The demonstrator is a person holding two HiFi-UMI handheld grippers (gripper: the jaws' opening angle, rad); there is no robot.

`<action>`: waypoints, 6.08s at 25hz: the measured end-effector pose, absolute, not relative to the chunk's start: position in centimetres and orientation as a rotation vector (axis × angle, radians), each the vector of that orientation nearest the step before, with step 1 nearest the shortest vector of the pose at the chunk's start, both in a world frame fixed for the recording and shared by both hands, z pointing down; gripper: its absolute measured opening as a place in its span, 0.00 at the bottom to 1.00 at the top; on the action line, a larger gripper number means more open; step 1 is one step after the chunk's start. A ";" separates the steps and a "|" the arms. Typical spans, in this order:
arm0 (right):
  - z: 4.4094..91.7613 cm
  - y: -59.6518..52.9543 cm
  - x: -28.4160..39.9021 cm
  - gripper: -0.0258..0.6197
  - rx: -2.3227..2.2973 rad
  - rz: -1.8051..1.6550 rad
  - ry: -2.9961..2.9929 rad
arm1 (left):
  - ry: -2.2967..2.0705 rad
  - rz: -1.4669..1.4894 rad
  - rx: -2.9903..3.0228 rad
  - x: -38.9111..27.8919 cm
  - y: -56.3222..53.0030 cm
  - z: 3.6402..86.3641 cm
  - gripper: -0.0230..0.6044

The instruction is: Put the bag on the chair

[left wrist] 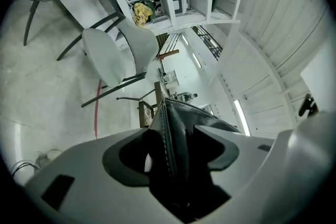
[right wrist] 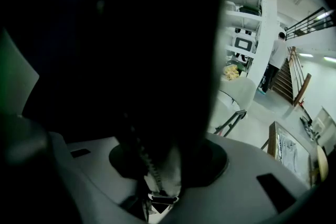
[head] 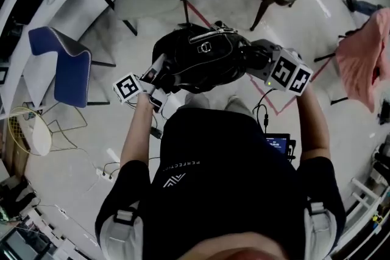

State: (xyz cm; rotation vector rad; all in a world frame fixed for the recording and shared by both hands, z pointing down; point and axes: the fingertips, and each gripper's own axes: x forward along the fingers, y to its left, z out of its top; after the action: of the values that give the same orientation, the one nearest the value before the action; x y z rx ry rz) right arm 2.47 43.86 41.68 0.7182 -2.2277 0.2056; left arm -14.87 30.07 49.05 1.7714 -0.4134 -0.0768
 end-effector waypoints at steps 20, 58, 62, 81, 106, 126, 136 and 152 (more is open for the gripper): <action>44.7 50.4 8.7 0.30 0.334 0.173 -2.294 | -0.703 -0.237 1.631 -12.2 43.0 51.7 0.46; 45.0 33.7 1.3 0.30 0.295 0.201 -2.236 | -0.755 -0.219 1.610 -19.8 26.9 53.2 0.46; 45.6 30.6 2.3 0.30 0.256 0.200 -2.242 | -0.791 -0.230 1.590 -18.9 24.5 53.9 0.46; 45.6 13.8 5.9 0.30 0.120 0.051 -2.231 | -1.040 -0.375 1.625 -16.1 10.6 53.7 0.45; 45.6 5.4 6.4 0.30 0.095 0.006 -2.243 | -1.194 -0.383 1.613 -15.9 3.4 53.7 0.44; 47.1 -7.8 2.7 0.30 0.125 0.122 -2.219 | -1.134 -0.315 1.587 -19.4 -10.7 55.6 0.44; 48.3 -12.5 1.5 0.30 0.186 0.214 -2.208 | -1.073 -0.242 1.598 -20.1 -16.9 57.0 0.44; 51.0 -17.7 3.2 0.30 0.250 0.313 -2.173 | -1.029 -0.164 1.596 -18.0 -23.3 60.4 0.44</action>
State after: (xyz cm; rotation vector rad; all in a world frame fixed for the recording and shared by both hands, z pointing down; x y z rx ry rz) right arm 3.23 -17.72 50.97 0.2501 -2.1734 0.3126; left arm -17.99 -23.33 60.35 1.5964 -1.0289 -0.1640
